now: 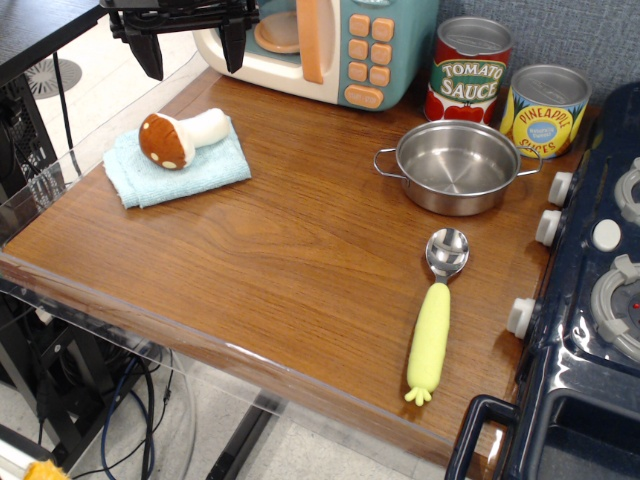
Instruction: PICK UP THE VESSEL AND PUT NEAR THE WHITE TOWEL
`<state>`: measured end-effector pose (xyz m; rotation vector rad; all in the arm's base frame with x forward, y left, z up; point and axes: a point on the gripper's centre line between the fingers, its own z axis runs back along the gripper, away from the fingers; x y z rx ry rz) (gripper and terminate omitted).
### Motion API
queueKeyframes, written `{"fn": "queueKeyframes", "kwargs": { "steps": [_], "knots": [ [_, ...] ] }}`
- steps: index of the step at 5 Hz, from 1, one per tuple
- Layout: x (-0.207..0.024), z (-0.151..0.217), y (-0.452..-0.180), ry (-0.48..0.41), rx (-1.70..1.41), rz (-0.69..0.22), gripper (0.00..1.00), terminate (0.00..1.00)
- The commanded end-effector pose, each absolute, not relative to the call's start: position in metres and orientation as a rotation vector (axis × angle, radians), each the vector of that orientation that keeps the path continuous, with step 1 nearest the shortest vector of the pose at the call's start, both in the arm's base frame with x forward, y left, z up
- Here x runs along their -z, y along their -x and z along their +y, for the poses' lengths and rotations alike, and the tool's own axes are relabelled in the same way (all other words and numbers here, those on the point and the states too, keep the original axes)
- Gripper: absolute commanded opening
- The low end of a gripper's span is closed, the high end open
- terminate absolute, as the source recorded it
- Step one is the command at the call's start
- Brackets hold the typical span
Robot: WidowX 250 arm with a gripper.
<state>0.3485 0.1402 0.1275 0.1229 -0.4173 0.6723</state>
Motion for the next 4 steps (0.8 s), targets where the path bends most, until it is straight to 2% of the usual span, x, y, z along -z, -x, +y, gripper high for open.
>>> {"fn": "queueKeyframes", "kwargs": {
  "steps": [1, 2, 3, 4],
  "knots": [
    [-0.127, 0.14, -0.349, -0.123, -0.672, -0.417, 1.0, 0.0],
    [-0.134, 0.118, -0.347, -0.102, -0.726, -0.458, 1.0, 0.0],
    [-0.135, 0.085, -0.347, -0.106, -0.76, -0.457, 1.0, 0.0],
    [-0.13, 0.038, -0.354, -0.021, -0.769, -0.441, 1.0, 0.0]
  ]
}}
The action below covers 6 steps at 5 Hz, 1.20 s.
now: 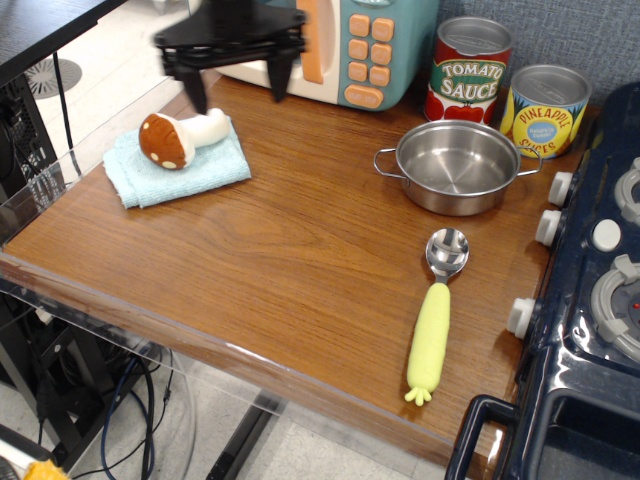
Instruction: PICK UP THE VESSEL AND PUT NEAR THE WHITE TOWEL
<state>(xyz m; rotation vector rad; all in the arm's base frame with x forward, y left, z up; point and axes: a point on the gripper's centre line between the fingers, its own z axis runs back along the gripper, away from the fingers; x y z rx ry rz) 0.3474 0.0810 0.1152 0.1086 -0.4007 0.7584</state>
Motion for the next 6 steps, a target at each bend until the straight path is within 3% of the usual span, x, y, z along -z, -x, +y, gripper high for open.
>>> {"fn": "queueKeyframes", "kwargs": {
  "steps": [1, 3, 6],
  "knots": [
    [-0.12, 0.01, -0.362, -0.016, -0.818, -0.406, 1.0, 0.0],
    [-0.092, -0.029, -0.382, -0.054, -0.893, -0.352, 1.0, 0.0],
    [-0.062, -0.05, -0.409, 0.001, -0.901, -0.268, 1.0, 0.0]
  ]
}}
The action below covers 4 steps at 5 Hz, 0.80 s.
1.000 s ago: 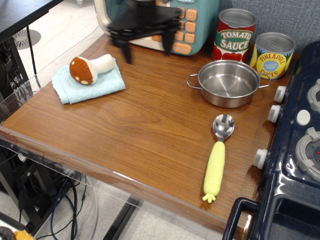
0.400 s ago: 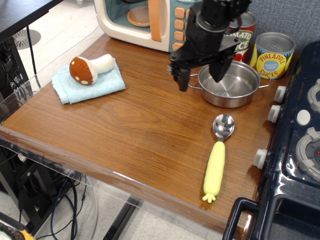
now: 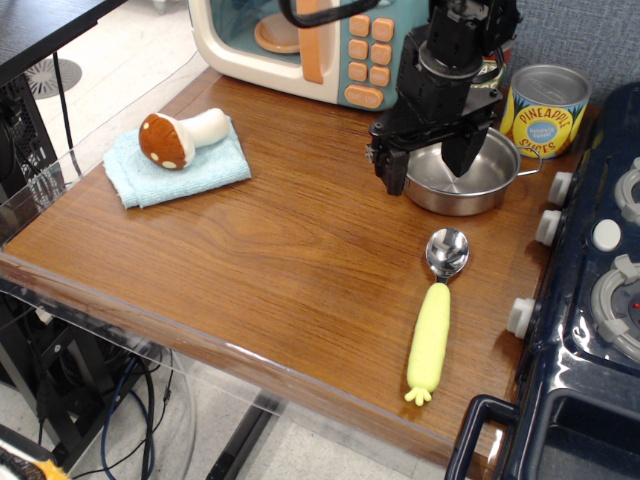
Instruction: PICK UP THE VESSEL AND PUT NEAR THE WHITE TOWEL
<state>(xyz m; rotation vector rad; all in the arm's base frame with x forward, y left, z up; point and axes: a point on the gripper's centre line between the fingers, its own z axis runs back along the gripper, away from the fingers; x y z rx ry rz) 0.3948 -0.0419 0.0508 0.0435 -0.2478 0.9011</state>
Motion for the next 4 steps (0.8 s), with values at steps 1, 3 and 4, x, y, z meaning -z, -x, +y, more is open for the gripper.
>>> {"fn": "queueKeyframes", "kwargs": {
  "steps": [1, 3, 4],
  "knots": [
    [-0.0528, -0.0488, -0.4114, -0.001, -0.905, -0.248, 1.0, 0.0],
    [-0.0445, -0.0461, -0.4112, 0.029, -0.906, -0.23, 0.0, 0.0],
    [-0.0456, -0.0454, -0.4109, 0.029, -0.902, -0.236, 0.0, 0.0]
  ]
}}
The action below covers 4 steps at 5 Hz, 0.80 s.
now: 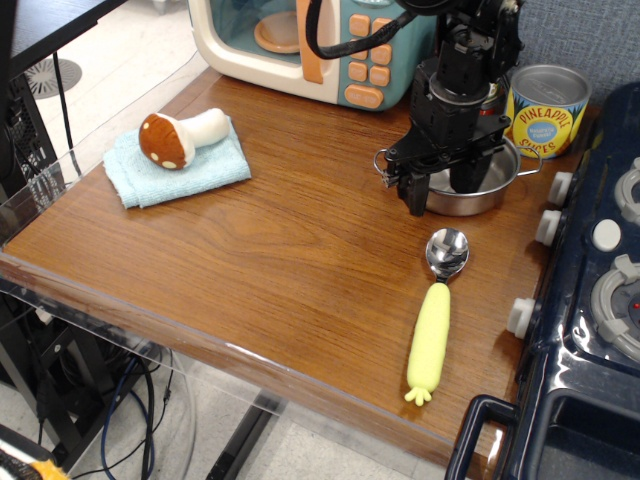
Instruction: PICK UP THE VESSEL AND PUT NEAR THE WHITE TOWEL
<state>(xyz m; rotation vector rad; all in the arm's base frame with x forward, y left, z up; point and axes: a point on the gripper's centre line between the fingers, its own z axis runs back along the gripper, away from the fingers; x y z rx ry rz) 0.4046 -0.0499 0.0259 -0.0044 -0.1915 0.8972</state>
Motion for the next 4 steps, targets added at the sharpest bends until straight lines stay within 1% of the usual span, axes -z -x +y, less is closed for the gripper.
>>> {"fn": "queueKeyframes", "kwargs": {
  "steps": [1, 2, 4],
  "knots": [
    [-0.047, -0.044, -0.411, 0.028, -0.905, -0.238, 0.0, 0.0],
    [-0.059, -0.036, -0.406, 0.038, -0.907, -0.265, 0.0, 0.0],
    [-0.101, -0.01, -0.383, 0.107, -0.865, -0.336, 0.0, 0.0]
  ]
}}
